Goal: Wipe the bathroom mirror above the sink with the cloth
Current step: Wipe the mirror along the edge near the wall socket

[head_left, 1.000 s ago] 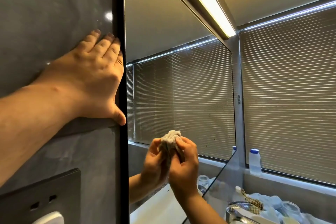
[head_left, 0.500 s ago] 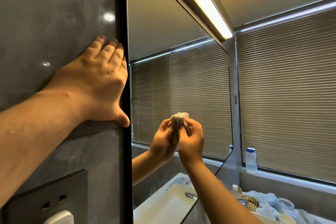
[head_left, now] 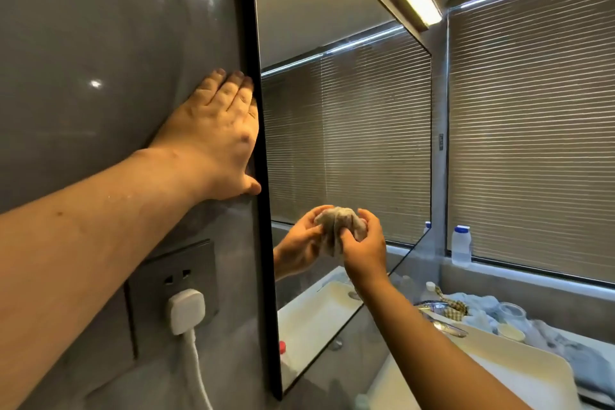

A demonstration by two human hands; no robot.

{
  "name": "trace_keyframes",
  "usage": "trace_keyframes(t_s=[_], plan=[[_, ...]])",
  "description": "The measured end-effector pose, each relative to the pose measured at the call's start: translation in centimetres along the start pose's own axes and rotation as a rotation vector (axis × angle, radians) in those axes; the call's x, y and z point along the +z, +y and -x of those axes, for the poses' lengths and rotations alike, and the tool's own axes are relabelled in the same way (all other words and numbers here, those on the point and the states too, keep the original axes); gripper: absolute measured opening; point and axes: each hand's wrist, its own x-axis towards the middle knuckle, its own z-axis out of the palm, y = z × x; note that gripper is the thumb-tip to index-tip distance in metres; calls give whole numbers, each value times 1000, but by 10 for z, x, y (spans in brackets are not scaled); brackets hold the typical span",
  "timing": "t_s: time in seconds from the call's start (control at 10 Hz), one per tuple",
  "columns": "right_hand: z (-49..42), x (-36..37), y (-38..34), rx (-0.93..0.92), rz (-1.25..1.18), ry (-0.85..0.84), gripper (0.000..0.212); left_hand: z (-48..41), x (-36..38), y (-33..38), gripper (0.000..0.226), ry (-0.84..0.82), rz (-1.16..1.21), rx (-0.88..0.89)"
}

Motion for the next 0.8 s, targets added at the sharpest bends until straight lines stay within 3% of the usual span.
trace_keyframes(t_s=[0.1,0.2,0.3,0.4,0.5,0.6,0.8], plan=[[4,-7,3,77,-15,-12,19,11,-4,-7,71,-62,-158,-61],[23,-3,11,57,21,-41,19,27,-3,-12,52,-103,-339,-66],[60,7,16,9,10,-60,11,57,-27,-2,50,-156,-533,231],[106,13,16,-138,7,-53,17,72,-3,124,106,-269,-1824,684],[131,17,18,-188,-8,-90,21,67,57,252,134,159,-2689,-27],[127,14,19,-154,-32,-107,24,82,103,259,136,278,-2809,-115],[62,6,32,65,42,23,22,85,100,261,139,212,-2837,-141]])
